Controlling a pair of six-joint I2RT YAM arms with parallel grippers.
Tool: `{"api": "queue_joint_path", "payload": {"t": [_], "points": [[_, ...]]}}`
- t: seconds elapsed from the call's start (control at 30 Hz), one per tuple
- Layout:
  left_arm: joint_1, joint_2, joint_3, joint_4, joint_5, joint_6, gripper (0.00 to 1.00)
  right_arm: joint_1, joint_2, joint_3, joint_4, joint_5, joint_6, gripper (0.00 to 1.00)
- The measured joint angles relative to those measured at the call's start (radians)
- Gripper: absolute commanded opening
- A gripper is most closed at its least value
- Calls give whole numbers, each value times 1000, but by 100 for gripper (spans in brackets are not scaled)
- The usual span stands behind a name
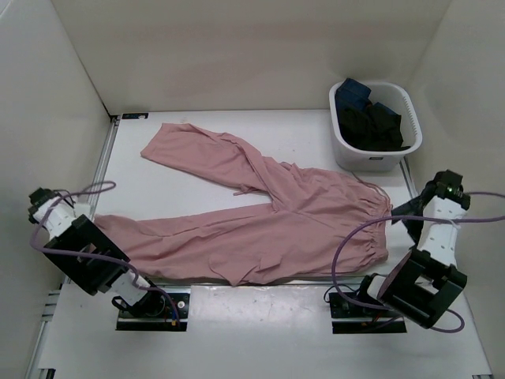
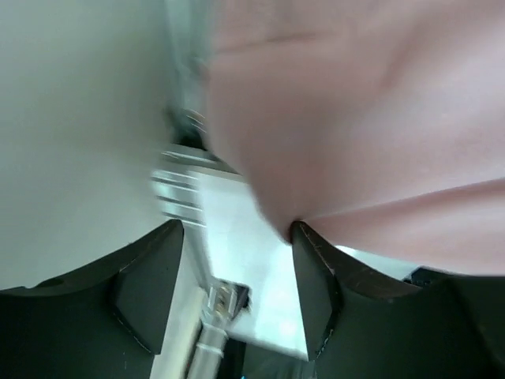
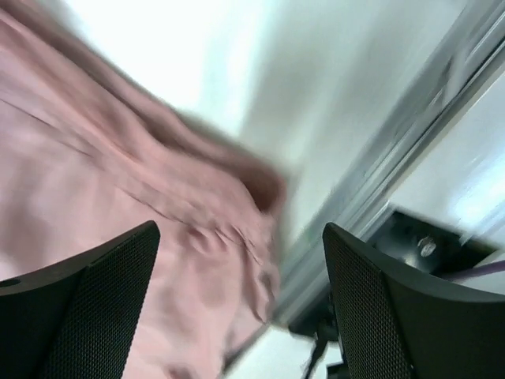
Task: Fold and stack the trousers
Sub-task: Flatten the trousers out
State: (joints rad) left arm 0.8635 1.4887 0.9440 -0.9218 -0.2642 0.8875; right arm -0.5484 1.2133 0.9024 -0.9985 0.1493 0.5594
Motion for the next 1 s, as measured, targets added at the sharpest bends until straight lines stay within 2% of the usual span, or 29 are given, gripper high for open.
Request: {"api": "queue_joint_path", "payload": {"t": [0.1,0.2,0.27,0.37,0.5,0.57,0.63,0.7,0.83,0.9,0.97,1.0], "points": [[-2,-2,169,-69,97,-8,69,49,-11,111,4,55,14,89],[-41,-5,292,-89,169,-25,69,100,-16,149,3,58,29,87],[-99,19,344,-119,175,-48,59,121,-10,157,2,55,36,87],[-154,101,372,-150,166,-85,57,149,34,184,5,51,41,87],[-122,190,371,-190,169,-105,61,194,119,198,41,36,57,87],[-140,216,418,-220,201,-128,62,212,171,200,70,19,62,87],[-218,268,543,-238,261,-163,63,223,248,225,88,-18,65,87],[-342,363,725,-225,321,-209,65,225,344,268,117,-49,66,89],[-573,638,1132,-163,401,-324,71,241,521,387,150,-73,66,90],[-648,776,1297,-127,425,-379,81,256,578,430,163,-78,67,90],[-695,861,1344,-58,441,-426,88,268,617,457,172,-82,72,90],[-709,880,1326,-29,442,-443,88,275,635,464,176,-84,76,90]]}}
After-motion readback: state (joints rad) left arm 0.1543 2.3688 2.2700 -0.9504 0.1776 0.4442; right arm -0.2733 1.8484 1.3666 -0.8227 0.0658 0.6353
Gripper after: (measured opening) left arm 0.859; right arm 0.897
